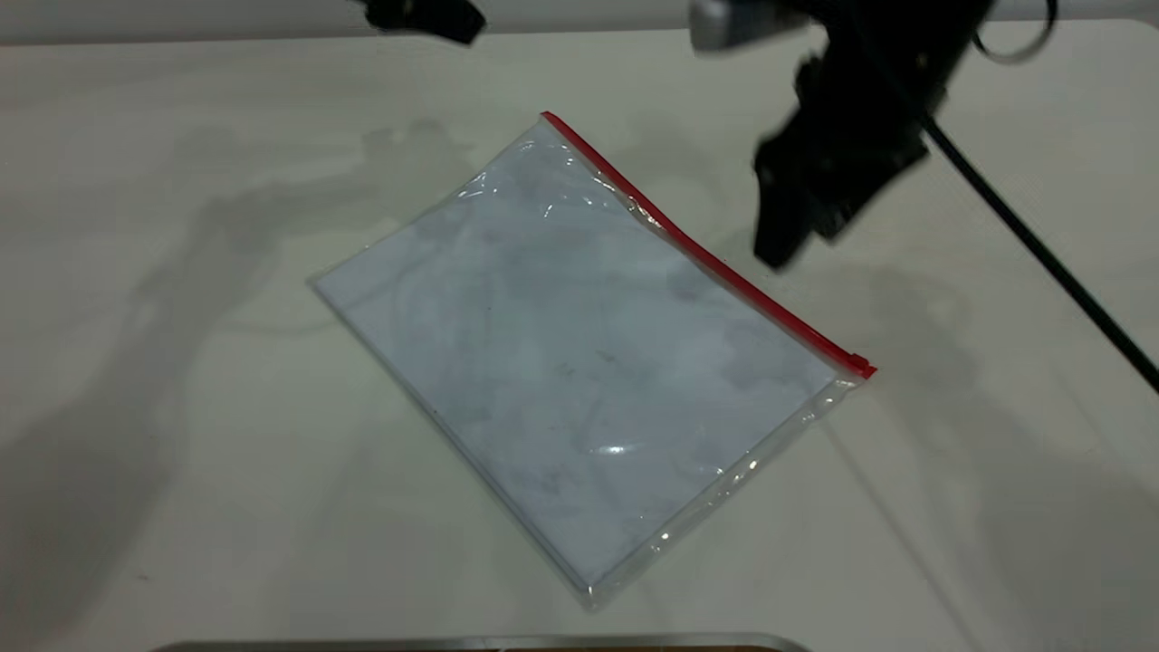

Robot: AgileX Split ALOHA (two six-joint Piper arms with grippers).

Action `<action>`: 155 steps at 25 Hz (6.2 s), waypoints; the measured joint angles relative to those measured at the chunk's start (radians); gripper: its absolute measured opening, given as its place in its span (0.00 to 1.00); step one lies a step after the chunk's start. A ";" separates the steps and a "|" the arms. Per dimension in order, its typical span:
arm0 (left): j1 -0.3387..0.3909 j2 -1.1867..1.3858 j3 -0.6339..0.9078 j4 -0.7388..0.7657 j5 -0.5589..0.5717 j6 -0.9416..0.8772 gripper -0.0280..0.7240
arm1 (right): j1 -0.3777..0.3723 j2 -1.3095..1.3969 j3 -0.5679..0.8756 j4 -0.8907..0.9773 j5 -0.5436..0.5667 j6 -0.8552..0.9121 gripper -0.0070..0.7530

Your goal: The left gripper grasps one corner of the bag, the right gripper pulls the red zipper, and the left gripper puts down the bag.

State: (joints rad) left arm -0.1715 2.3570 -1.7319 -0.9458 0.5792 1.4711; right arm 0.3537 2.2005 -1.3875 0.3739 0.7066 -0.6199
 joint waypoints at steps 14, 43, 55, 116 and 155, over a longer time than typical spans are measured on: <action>0.000 -0.500 0.000 0.935 0.311 -1.168 0.82 | 0.000 -0.415 -0.250 -0.123 0.190 0.122 0.75; 0.000 -1.463 0.521 1.014 0.588 -1.458 0.82 | 0.000 -1.450 0.206 -0.148 0.529 0.443 0.75; 0.000 -2.002 0.999 0.985 0.588 -1.427 0.82 | 0.000 -1.964 0.709 -0.162 0.521 0.396 0.75; 0.107 -2.376 1.246 0.868 0.555 -1.357 0.82 | 0.000 -2.160 0.904 -0.202 0.435 0.350 0.74; 0.107 -2.376 1.246 0.868 0.558 -1.356 0.82 | -0.417 -2.217 0.904 -0.324 0.429 0.514 0.74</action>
